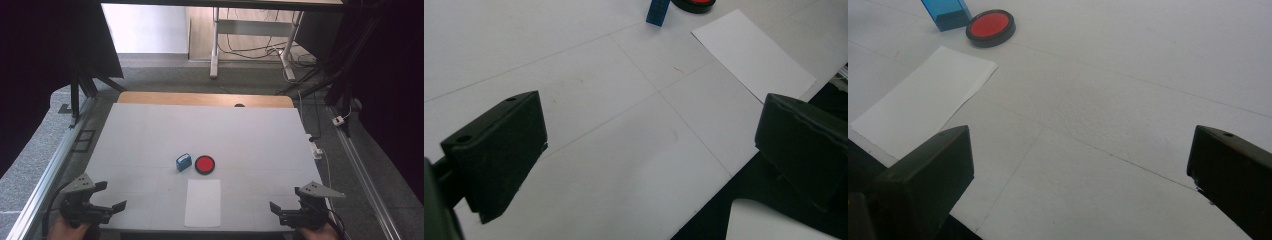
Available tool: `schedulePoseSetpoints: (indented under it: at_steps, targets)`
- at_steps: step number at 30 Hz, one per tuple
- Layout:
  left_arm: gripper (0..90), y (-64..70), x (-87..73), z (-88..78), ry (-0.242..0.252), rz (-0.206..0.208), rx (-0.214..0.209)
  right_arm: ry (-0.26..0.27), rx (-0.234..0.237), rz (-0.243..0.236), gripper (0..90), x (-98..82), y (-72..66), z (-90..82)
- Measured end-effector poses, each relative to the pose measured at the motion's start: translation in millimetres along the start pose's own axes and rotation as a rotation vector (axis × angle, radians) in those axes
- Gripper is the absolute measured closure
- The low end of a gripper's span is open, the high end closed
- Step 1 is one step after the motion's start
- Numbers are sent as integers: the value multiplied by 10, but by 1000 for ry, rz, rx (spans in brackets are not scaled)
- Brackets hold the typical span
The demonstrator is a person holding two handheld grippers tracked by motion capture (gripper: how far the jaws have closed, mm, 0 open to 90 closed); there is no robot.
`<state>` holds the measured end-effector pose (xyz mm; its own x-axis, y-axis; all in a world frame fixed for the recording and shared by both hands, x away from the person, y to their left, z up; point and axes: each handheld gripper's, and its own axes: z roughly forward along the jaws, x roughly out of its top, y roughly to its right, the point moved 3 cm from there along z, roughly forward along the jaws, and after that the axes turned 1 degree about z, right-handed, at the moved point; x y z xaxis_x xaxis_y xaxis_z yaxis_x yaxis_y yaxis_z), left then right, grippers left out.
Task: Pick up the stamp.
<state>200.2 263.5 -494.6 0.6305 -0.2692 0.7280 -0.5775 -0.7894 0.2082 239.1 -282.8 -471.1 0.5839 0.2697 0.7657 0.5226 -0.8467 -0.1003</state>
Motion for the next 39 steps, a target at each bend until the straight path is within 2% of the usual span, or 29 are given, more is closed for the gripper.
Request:
schedulePoseSetpoints:
  at_steps: [3, 6, 8, 11, 18, 25, 31, 36, 39]
  targets:
    - [1, 6, -3, -1, -2, 0, 6, -5, 4, -5, 0, 9, -6, 12]
    - [0, 11, -1, 7, -11, 2, 11, 16, -28, -43, 0, 29, -14, 16]
    - [0, 14, 1, 14, -17, 6, 16, -7, -25, -51, 0, 28, -15, 40]
    - [0, 13, 3, 22, -26, 6, 21, -20, -15, -45, 0, 28, -7, 57]
    - [0, 12, 6, 27, -31, 1, 27, -61, 30, 0, 0, 30, 41, 99]
    - [0, 11, 7, 31, -34, -1, 29, -53, 43, 5, 0, 28, 39, 95]
    - [0, 13, 12, 26, -29, -1, 30, -39, 34, 3, 0, 26, 40, 76]
    - [0, 45, 59, 22, -15, 28, 49, -36, 34, -5, 0, 27, 35, 76]
    - [0, 50, 78, 26, -13, 32, 46, -32, 35, -5, 0, 27, 35, 74]
